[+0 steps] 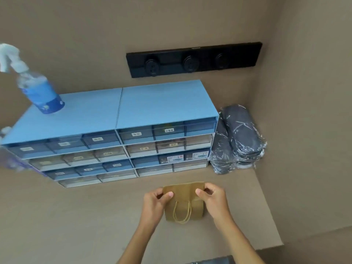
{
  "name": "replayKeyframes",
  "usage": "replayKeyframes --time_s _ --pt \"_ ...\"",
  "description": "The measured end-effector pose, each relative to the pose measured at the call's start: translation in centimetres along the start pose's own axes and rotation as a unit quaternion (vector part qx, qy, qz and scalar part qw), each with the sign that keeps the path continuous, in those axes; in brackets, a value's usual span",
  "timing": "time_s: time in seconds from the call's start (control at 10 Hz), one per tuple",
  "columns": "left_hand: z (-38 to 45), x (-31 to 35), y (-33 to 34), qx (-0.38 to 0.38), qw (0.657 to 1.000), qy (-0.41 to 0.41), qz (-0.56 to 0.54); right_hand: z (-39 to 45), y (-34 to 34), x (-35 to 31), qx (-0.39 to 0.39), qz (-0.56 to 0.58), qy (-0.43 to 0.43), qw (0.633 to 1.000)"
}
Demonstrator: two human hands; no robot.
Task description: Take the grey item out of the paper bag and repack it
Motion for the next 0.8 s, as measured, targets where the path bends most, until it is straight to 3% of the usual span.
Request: replayKeyframes --time_s 0.3,0.8 --pt "4.5 -1.0 -1.6 0.034 0.999 -0.007 -0.003 4.6 3.1 1.3 -0.010 -0.028 0.000 1.000" --pt "3.7 0.0 -1.3 -0.001 1.000 0.013 0.003 4.2 3.2 0.0 -0.067 -0.003 -0.042 0.997"
Point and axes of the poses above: each hand's wrist, its own z-axis towards the middle knuckle, its own y-axis out of the palm, x = y × z, the point moved 7 cm from there along z, towards the middle knuckle, and after that the axes turned 5 degrees about -y, right-handed, at the moved point
